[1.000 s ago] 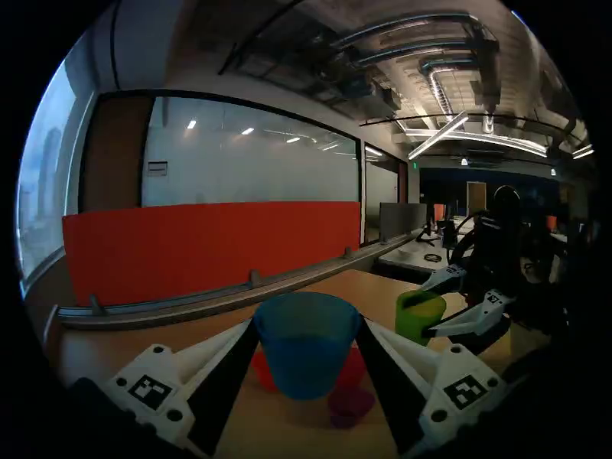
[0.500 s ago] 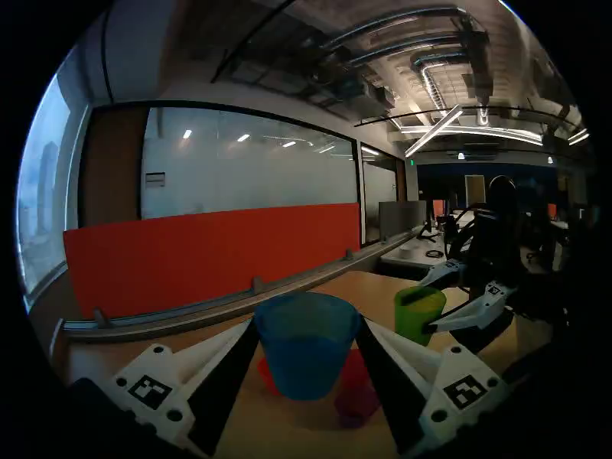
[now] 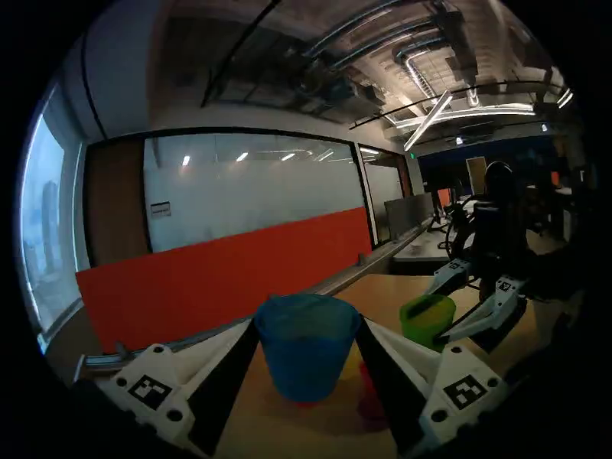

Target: Pour water

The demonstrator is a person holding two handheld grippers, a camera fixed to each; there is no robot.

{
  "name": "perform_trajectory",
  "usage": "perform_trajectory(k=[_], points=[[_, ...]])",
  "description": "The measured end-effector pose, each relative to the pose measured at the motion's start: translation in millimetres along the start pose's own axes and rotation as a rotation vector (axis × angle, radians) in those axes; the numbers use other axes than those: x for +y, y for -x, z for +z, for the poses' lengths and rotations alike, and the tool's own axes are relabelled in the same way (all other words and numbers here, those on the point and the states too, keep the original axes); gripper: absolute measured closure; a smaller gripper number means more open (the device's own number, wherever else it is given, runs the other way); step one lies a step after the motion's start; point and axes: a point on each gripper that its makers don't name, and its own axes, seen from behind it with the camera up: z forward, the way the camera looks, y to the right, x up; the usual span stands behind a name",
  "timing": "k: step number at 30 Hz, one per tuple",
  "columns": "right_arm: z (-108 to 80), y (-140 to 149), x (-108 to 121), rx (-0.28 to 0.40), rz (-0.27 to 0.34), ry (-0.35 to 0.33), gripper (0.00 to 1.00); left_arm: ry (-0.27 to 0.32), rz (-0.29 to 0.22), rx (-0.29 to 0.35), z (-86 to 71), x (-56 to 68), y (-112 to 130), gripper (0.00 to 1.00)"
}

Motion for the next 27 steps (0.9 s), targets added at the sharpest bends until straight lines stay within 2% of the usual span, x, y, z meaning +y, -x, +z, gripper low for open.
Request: perform_trajectory(k=[6,15,27], points=[[9.2,-2.1,-8.2,0.004,-0.002,-0.025,0.10,-0.015,0.066,0.006,-2.5,-1.5,-9.3,0.13],[21.3,-4.0,-20.3,0.010,0.001,-0.061,0.10,-0.015,0.140,0.014,-1.5,3.5,-18.4,0.13],[31.1,0.0,-29.1,0.009,0.002,-0.090,0.10,-0.017,0.290,0.030,-0.6,8.1,-38.1,0.13]])
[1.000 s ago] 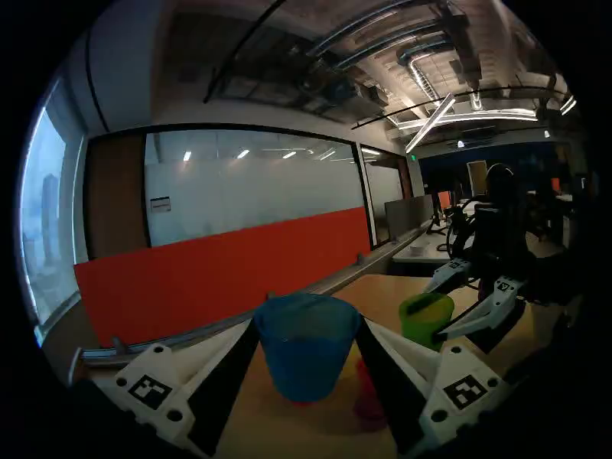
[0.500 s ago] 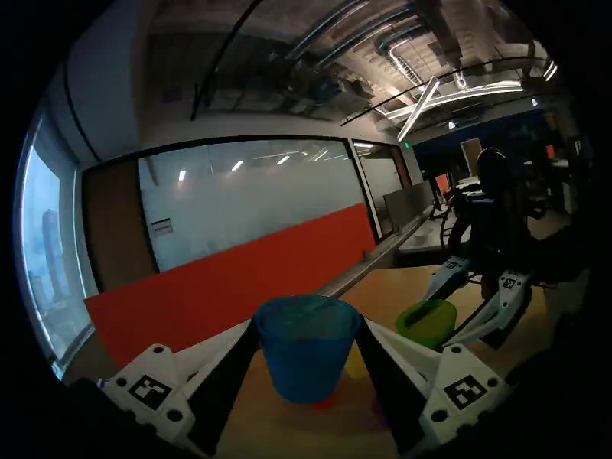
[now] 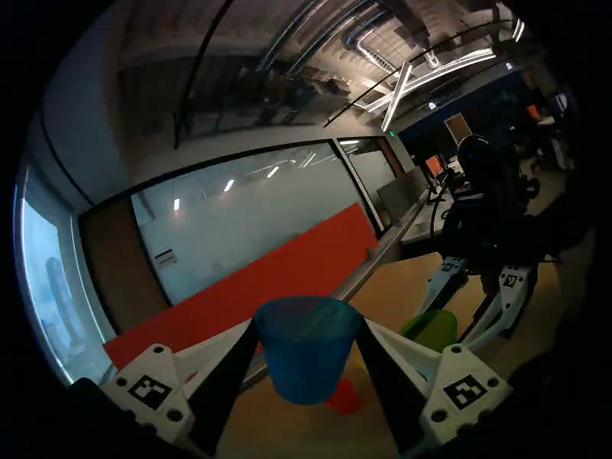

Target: Pour water

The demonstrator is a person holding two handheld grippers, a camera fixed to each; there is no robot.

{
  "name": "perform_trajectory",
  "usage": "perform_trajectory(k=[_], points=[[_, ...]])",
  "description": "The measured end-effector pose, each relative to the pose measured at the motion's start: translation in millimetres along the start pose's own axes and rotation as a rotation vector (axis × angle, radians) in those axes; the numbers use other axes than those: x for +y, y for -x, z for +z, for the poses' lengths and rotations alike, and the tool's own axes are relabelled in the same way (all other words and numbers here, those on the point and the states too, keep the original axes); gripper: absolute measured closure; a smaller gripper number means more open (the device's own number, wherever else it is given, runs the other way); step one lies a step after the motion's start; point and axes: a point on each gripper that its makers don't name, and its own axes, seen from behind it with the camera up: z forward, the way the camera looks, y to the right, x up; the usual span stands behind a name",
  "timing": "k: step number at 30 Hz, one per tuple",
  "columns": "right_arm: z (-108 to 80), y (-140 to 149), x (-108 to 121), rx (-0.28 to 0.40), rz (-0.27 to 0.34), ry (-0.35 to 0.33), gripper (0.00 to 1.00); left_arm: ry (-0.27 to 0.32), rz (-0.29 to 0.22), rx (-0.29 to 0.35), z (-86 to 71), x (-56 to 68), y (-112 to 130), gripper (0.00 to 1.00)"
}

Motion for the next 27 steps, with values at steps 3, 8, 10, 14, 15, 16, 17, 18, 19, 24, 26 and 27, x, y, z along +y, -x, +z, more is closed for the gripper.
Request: perform_trajectory(k=[3,8,10,14,15,16,17,18,19,24,26,27], points=[[2.2,-0.2,-1.6,0.001,0.003,-0.007,0.10,-0.003,0.033,0.000,1.2,-1.5,-2.6,0.13],[6.4,-1.7,-5.1,0.000,0.001,-0.019,0.10,0.000,0.081,0.000,4.1,-2.0,-6.7,0.13],[8.1,-2.1,-6.3,0.000,0.000,-0.023,0.10,0.002,0.101,0.004,4.6,-1.3,-9.3,0.13],[11.7,-3.1,-8.9,-0.001,-0.001,-0.032,0.10,0.006,0.152,0.011,4.3,1.1,-15.8,0.12],[12.5,-3.3,-9.5,-0.001,-0.001,-0.034,0.10,0.007,0.166,0.012,4.1,1.7,-17.3,0.12],[13.3,-3.5,-9.8,-0.001,-0.001,-0.035,0.10,0.008,0.180,0.012,4.0,2.4,-18.7,0.12],[14.1,-3.7,-10.2,-0.001,-0.001,-0.036,0.10,0.009,0.197,0.012,3.8,3.1,-20.3,0.13],[14.8,-3.8,-10.6,-0.001,-0.001,-0.037,0.10,0.009,0.211,0.012,3.7,3.7,-21.7,0.13],[15.1,-3.8,-10.8,-0.001,-0.001,-0.038,0.10,0.007,0.225,0.012,3.7,3.7,-23.1,0.13],[15.8,-3.2,-11.6,0.000,-0.002,-0.041,0.10,0.000,0.283,0.010,3.8,3.8,-29.3,0.13],[16.0,-2.8,-11.4,0.000,-0.001,-0.041,0.10,0.002,0.295,0.008,4.1,4.7,-30.0,0.13],[16.1,-2.5,-11.3,0.000,-0.001,-0.041,0.09,0.003,0.301,0.008,4.2,5.1,-30.3,0.13]])
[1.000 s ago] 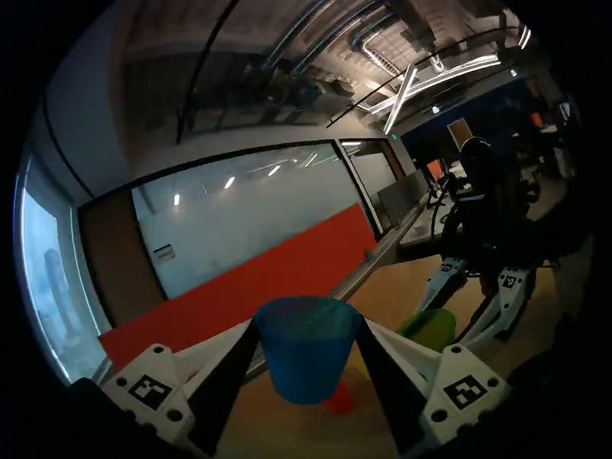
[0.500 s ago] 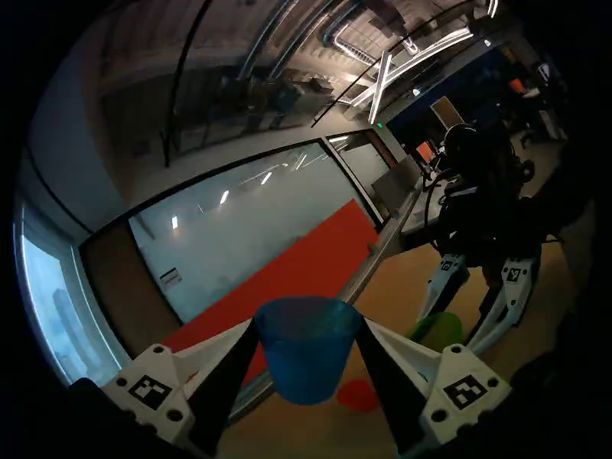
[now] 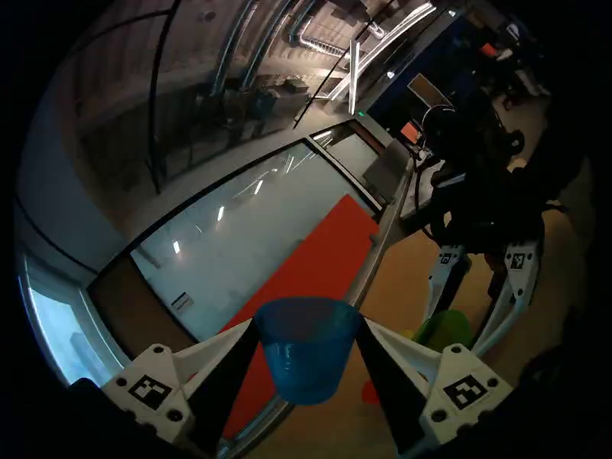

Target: Pour water

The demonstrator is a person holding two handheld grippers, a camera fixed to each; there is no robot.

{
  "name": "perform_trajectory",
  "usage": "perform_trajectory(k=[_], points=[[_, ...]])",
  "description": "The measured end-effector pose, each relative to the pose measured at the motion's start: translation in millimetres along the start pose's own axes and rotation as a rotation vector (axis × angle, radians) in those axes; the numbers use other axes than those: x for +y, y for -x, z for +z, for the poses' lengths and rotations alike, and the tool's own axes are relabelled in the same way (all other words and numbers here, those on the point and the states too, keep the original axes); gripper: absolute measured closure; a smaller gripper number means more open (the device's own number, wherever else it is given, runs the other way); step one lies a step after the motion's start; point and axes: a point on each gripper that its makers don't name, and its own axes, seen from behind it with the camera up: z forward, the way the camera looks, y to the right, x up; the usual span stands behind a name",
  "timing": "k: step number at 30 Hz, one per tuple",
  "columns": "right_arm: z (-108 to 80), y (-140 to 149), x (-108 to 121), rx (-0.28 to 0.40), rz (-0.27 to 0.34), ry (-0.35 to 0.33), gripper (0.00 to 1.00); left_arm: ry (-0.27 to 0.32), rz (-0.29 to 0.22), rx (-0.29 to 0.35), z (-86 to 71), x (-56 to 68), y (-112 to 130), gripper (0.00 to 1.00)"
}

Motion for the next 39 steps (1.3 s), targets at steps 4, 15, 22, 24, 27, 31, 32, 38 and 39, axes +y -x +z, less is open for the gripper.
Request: perform_trajectory(k=[4,15,22,24,27,31,32,38,39], points=[[0.6,0.6,1.0,0.001,0.002,0.000,0.10,0.000,0.026,0.000,1.1,0.3,-1.0,0.13],[2.2,-0.8,0.9,0.003,-0.002,-0.005,0.10,-0.008,0.096,-0.002,8.0,0.4,0.1,0.12],[3.0,-2.5,0.7,0.005,-0.002,-0.006,0.10,-0.010,0.136,0.005,11.7,0.4,-1.9,0.13],[3.1,-3.2,0.4,0.005,-0.002,-0.006,0.10,-0.011,0.155,0.008,12.5,0.2,-2.6,0.13],[3.0,-3.9,0.5,0.006,-0.004,-0.006,0.10,-0.015,0.182,0.014,13.3,0.7,-4.4,0.13],[2.4,-4.2,0.2,0.006,-0.004,-0.006,0.10,-0.016,0.210,0.016,14.9,1.5,-6.0,0.13],[2.4,-4.3,0.1,0.005,-0.004,-0.006,0.10,-0.016,0.216,0.016,15.3,1.6,-6.1,0.13],[1.2,-4.6,0.3,0.008,-0.004,-0.006,0.10,-0.021,0.244,0.018,16.7,0.9,-9.2,0.12],[1.0,-4.5,0.3,0.008,-0.004,-0.006,0.10,-0.022,0.248,0.019,16.8,0.7,-9.7,0.12]])
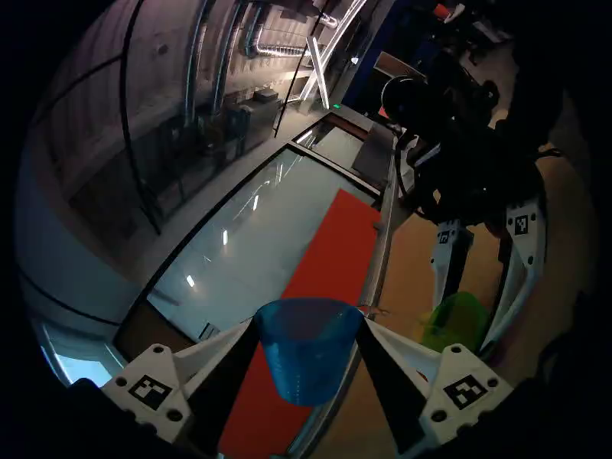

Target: Pour water

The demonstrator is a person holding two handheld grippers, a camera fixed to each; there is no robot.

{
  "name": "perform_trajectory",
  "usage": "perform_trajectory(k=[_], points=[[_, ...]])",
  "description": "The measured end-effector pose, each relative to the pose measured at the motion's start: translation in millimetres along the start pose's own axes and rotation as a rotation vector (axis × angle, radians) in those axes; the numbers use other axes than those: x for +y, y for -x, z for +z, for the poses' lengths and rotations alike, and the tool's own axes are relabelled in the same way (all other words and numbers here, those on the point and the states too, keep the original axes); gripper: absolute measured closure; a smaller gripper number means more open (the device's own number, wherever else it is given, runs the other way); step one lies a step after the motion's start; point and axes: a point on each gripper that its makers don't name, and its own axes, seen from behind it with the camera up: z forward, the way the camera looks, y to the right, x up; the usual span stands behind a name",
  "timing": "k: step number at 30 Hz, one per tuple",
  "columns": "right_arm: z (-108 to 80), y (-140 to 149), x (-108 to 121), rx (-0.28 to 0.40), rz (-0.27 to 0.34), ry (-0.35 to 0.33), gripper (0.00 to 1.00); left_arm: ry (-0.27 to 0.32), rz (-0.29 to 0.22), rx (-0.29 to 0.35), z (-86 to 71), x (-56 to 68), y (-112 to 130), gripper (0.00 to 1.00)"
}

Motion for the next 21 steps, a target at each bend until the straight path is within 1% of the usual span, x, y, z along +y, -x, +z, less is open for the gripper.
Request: perform_trajectory(k=[21], points=[[-4.0,-2.5,1.4,0.005,-0.003,0.003,0.10,0.002,0.087,0.010,2.5,1.1,-6.4,0.12]])
